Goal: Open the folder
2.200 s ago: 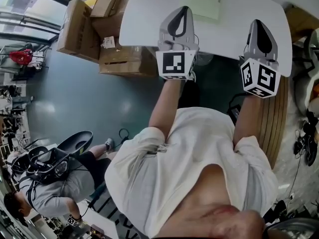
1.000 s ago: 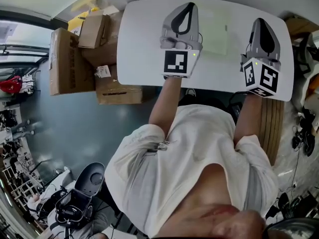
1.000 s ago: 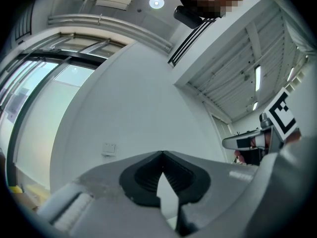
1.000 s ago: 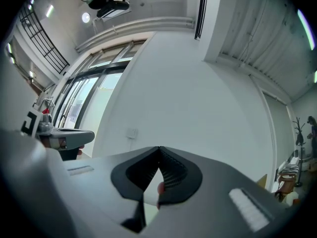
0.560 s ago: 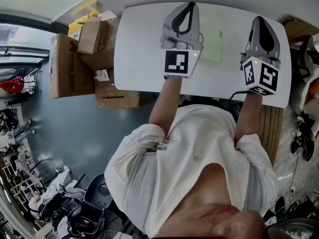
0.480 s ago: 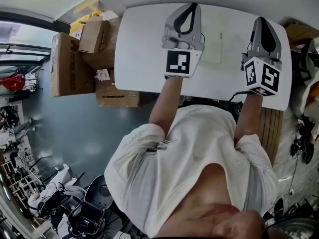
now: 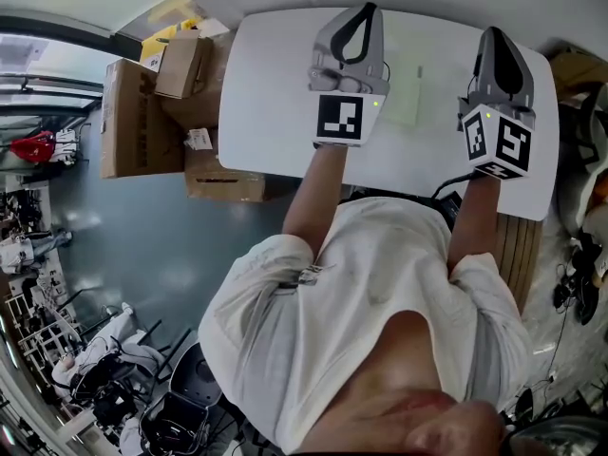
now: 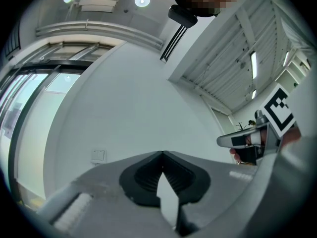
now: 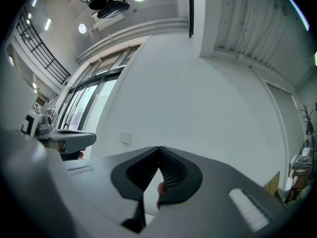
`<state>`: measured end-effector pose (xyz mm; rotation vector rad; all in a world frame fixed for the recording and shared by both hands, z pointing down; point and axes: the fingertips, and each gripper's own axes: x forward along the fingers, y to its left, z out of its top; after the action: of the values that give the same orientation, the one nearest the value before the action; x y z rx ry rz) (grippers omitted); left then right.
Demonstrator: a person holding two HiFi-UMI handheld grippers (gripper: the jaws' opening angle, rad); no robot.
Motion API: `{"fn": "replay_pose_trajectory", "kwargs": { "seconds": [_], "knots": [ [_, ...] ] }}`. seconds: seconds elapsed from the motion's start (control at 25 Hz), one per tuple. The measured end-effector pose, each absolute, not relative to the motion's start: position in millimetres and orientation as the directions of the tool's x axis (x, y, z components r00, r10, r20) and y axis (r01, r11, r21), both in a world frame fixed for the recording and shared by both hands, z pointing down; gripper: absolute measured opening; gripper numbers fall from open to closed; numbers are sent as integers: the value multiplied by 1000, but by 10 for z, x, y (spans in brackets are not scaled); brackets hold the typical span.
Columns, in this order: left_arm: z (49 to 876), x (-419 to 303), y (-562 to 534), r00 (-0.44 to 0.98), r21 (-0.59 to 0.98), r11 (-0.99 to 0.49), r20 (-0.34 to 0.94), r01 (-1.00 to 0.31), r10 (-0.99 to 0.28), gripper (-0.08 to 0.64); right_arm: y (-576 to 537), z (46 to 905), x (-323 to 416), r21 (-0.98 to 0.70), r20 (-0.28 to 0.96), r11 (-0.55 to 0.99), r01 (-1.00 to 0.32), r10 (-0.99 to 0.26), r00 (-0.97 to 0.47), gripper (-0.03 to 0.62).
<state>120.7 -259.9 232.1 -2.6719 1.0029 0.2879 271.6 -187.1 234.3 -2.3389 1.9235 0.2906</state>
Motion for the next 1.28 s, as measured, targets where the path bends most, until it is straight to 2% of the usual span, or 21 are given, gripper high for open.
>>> {"fn": "replay_pose_trajectory", "kwargs": {
  "seconds": [0.72,1.28],
  "knots": [
    [2721,1353,-2540,768,-180,-748,-205,-639,-607,5,-1952,2730,2727,40,-131,-170,-985,-978,163,2],
    [3293,1475,-2449,800,-187,-778,-99,-600,-592,5,-1937,3200,2724,22,-40,-149,-989,-988,148,2]
  ]
}}
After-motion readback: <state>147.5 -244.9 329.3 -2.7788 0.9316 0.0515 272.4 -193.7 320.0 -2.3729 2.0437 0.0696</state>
